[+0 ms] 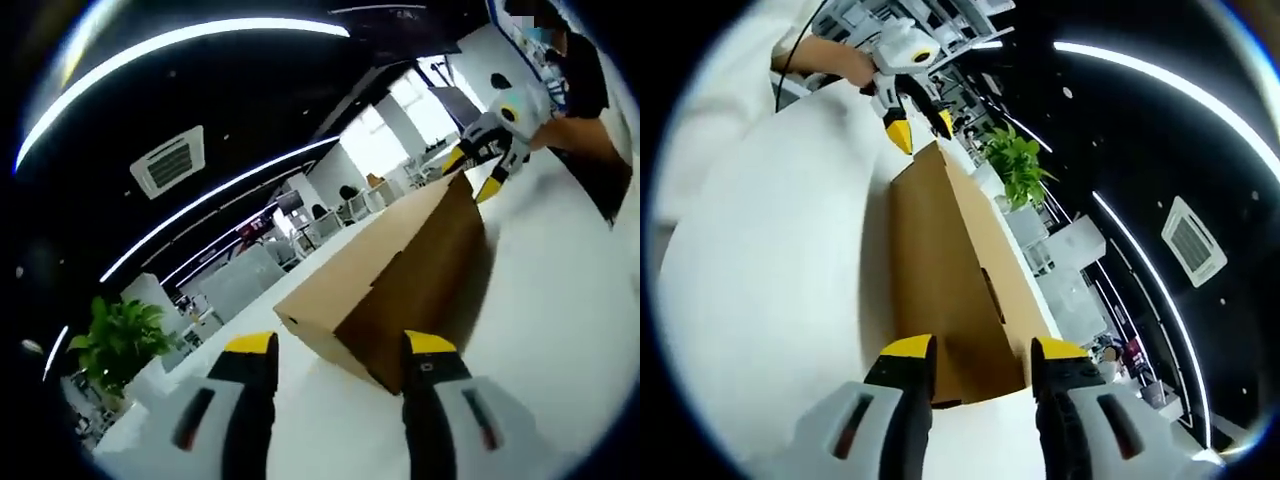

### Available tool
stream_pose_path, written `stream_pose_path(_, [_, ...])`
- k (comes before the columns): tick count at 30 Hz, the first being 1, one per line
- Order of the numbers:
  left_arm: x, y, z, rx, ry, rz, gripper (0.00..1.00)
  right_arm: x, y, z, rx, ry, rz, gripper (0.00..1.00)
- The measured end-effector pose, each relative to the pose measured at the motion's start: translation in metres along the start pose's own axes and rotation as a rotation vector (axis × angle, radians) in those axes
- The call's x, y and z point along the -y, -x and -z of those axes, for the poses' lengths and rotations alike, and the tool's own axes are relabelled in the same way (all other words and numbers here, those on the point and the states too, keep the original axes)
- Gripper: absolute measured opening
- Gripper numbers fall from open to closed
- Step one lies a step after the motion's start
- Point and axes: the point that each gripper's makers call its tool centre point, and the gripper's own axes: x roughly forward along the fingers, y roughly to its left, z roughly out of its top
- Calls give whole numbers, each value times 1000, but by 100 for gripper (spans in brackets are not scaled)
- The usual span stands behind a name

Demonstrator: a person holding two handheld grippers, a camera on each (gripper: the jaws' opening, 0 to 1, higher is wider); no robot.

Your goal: Operate the shoe box by opening the lid, removing the specified soft item, and placing it in the target area until the item is outside and the box remains undamaged.

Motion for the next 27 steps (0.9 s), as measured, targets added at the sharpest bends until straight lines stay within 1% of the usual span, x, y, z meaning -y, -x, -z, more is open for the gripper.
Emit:
stream_pose_path(5, [8,-2,-1,-24,-139,1,49,0,0,-2,3,6,0,39])
stream_pose_path(6, [9,-3,-3,-19,-186,-2,48,1,0,-2,3,7,1,39])
stream_pose_path(7, [12,-3,-5,-4,-202,17,47,1,0,-2,1,6,0,39])
stream_pose_path(8, [16,-3,-4,-1,-203,43,47,1,0,-2,1,5,0,39])
stream_pose_path(9, [16,-3,-4,3,-227,45,47,1,0,-1,1,2,0,39])
stream_pose_path(10, [14,-4,-5,4,-265,35,46,0,0,-1,2,-4,-3,39])
stream_pose_path(12, [15,-5,-7,9,-349,38,45,1,-1,-1,3,-16,-3,39])
stream_pose_path(13, [17,-6,-9,14,-379,46,43,1,-1,-1,1,-24,-6,39])
stream_pose_path(15, [20,-8,-9,12,-368,64,42,-2,-2,0,0,-33,-19,39])
stream_pose_path(16, [21,-9,-10,18,-347,70,42,-2,-2,0,-3,-34,-20,39])
stream_pose_path(17, [21,-10,-10,19,-343,73,42,-3,-3,1,-11,-26,-18,39])
stream_pose_path(18, [21,-11,-9,15,-353,75,42,-3,-3,1,-14,-20,-18,39])
stream_pose_path(19, [19,-12,-9,8,-389,64,42,-3,-3,2,-15,-19,-18,39])
stream_pose_path(20, [19,-12,-8,3,-399,62,41,-2,-3,2,-20,-16,-16,39])
stream_pose_path(24, [20,-13,-8,3,-401,64,41,1,-2,5,-33,-7,-9,39])
stream_pose_path(25, [20,-14,-8,-1,-411,60,41,1,-2,5,-33,-8,-8,39])
stream_pose_path(26, [18,-15,-7,-12,-437,48,41,0,-2,6,-33,-10,-10,39])
stream_pose_path(27, [18,-15,-7,-13,-442,48,41,0,-2,6,-33,-10,-11,38])
